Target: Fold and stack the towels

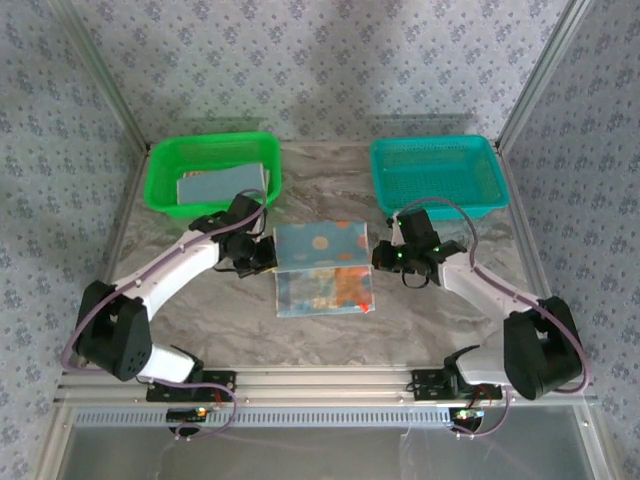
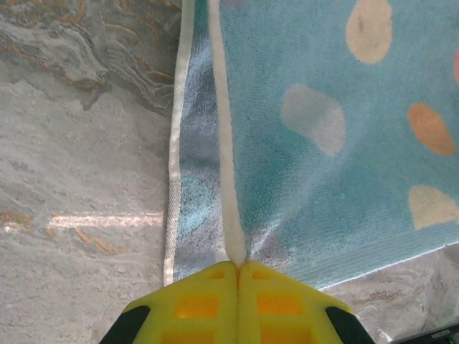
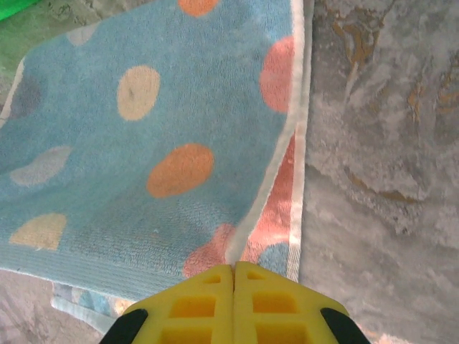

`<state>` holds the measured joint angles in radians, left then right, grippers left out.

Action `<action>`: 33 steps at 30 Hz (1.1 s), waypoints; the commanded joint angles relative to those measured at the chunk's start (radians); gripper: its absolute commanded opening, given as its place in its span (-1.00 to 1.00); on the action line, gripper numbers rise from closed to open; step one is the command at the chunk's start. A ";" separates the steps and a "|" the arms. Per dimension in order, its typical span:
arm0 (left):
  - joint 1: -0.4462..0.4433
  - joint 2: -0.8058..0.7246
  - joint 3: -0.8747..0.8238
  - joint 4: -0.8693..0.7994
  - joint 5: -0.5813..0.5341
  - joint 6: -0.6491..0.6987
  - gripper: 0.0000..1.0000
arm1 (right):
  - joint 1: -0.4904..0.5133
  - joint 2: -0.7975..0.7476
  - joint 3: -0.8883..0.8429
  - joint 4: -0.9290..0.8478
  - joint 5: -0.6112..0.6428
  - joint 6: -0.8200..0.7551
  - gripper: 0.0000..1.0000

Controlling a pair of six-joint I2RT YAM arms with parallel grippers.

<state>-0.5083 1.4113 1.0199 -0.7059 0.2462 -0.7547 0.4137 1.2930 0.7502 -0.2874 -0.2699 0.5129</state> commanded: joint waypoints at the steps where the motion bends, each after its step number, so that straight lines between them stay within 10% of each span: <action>1: -0.020 -0.052 -0.017 -0.011 -0.024 -0.035 -1.00 | 0.005 -0.056 -0.021 -0.052 0.041 0.014 -1.00; 33: -0.118 0.029 -0.149 -0.015 0.022 -0.097 -1.00 | 0.105 -0.025 -0.138 -0.066 0.052 0.015 -0.95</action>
<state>-0.6224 1.4311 0.8734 -0.7139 0.2600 -0.8478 0.5110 1.2602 0.6231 -0.3481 -0.2401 0.5133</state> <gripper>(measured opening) 0.041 0.049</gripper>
